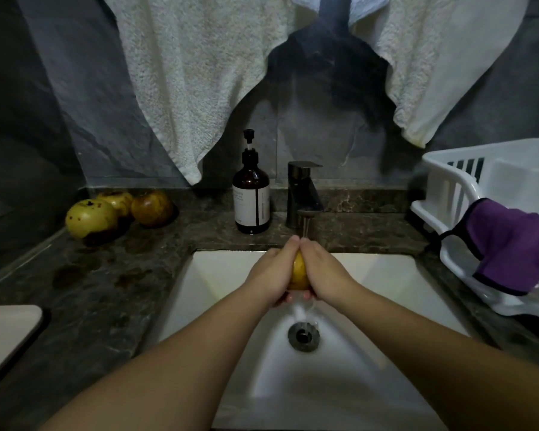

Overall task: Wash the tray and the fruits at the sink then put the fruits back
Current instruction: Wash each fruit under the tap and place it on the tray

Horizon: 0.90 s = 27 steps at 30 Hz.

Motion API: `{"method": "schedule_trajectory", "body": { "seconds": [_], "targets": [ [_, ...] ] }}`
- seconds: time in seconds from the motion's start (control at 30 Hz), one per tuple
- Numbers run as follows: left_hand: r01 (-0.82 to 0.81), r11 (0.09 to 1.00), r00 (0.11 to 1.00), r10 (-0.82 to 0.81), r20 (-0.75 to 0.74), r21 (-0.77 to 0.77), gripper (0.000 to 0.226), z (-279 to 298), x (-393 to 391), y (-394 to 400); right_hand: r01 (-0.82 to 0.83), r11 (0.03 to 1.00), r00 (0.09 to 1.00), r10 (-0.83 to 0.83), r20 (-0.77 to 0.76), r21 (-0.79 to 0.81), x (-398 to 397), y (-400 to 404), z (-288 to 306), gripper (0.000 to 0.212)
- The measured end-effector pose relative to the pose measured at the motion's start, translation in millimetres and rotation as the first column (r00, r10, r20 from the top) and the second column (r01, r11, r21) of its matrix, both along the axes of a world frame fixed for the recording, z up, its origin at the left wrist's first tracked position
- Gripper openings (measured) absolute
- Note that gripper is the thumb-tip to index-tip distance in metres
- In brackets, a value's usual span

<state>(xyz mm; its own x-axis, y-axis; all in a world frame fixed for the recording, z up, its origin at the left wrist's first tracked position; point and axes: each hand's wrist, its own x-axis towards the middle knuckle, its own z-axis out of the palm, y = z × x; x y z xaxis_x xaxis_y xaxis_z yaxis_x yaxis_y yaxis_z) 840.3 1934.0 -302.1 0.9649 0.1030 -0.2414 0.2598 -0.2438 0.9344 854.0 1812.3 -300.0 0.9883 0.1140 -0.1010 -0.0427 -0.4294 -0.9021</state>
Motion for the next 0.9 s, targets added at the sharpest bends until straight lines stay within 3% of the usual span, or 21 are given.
{"method": "schedule_trajectory", "body": {
  "seconds": [0.07,0.17,0.2,0.3,0.37,0.47,0.6,0.63,0.73,0.8,0.9],
  "targets": [
    [0.022,1.0,0.999,-0.023,-0.04,-0.021,0.068,-1,1,0,-0.011,1.0,0.996,0.014,0.094,-0.029,1,-3,-2,0.038],
    [-0.038,0.999,0.999,0.038,0.015,-0.038,0.06,-2,3,-1,0.021,0.982,0.982,0.015,-0.188,0.19,1,1,-1,0.047],
    [-0.033,0.999,0.999,0.033,-0.007,-0.038,0.061,-2,2,-1,0.024,0.977,0.979,0.019,-0.203,0.212,-1,3,0,0.044],
    [0.058,0.986,0.984,-0.083,-0.155,-0.159,0.074,-2,-3,2,-0.019,0.998,0.999,0.016,0.051,0.061,3,0,-6,0.029],
    [0.073,0.981,0.987,-0.097,-0.129,-0.182,0.072,-3,-2,2,-0.018,0.997,0.998,0.013,0.064,0.079,4,-2,-8,0.026],
    [-0.001,0.996,1.0,-0.001,-0.018,-0.094,0.064,-4,1,-1,0.021,0.975,0.993,0.006,-0.121,0.222,1,2,-4,0.035],
    [0.018,0.951,0.98,-0.078,-0.183,-0.308,0.069,3,-5,5,-0.123,0.981,0.968,0.152,0.199,-0.153,3,-4,-6,0.04],
    [0.002,0.947,0.974,-0.075,-0.213,-0.321,0.072,3,-6,8,-0.16,0.973,0.956,0.195,0.219,-0.166,4,-8,-7,0.045],
    [-0.038,0.909,0.971,-0.065,-0.23,-0.416,0.066,6,-6,12,-0.228,0.973,0.971,0.225,0.08,0.022,5,-21,-4,0.074],
    [-0.039,0.87,0.963,-0.099,-0.252,-0.491,0.064,7,-7,14,-0.224,0.974,0.974,0.223,0.045,0.021,4,-27,-1,0.084],
    [0.004,0.889,0.934,-0.167,-0.315,-0.458,0.075,5,-7,16,-0.191,0.981,0.975,0.194,0.107,-0.044,7,-34,-1,0.083]
  ]
}}
